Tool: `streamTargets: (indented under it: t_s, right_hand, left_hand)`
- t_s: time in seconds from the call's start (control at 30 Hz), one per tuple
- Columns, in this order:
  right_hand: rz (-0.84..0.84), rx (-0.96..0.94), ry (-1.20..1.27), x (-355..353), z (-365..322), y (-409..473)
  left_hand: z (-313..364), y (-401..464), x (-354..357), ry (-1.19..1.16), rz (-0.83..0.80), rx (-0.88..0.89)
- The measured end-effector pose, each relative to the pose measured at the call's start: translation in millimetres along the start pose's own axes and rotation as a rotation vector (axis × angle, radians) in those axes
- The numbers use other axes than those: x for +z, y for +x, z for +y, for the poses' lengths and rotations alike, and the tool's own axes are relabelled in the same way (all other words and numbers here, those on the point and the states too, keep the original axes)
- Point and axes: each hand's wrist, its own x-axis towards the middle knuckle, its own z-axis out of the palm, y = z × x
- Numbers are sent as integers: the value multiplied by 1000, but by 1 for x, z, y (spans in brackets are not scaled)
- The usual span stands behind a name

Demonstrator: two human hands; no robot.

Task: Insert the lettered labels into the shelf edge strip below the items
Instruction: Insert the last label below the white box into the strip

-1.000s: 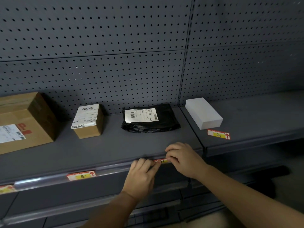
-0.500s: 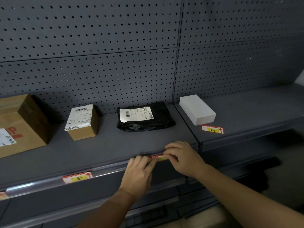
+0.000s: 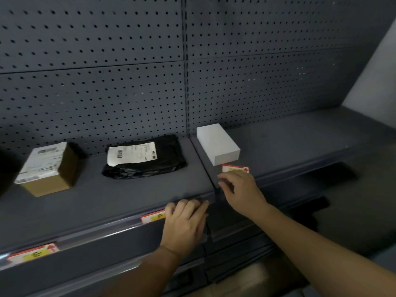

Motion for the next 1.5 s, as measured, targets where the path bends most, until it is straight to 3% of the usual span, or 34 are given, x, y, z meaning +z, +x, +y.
streamTargets:
  t_s: [0.2,0.57,0.77,1.03,1.23,1.5]
  right_hand:
    - [11,200,-51,-39,47,9]
    - [-227,517,-161,-44,64,46]
    - [-428,548,-369,-42,62,67]
    - [-447,505,-470,-40,56,72]
    - [-386,503,-383,-39,62,71]
    - [-320,504,17,-59,70,54]
  left_hand:
    - [36,35,45,-3,-27,18]
    - [44,52,70,147,-99,63]
    - [44,53,75,187,-71,107]
    - [37,55,79,208,-58,193]
    - [39,56,80,189,-37,190]
    - [46,56,79,159,-29,179]
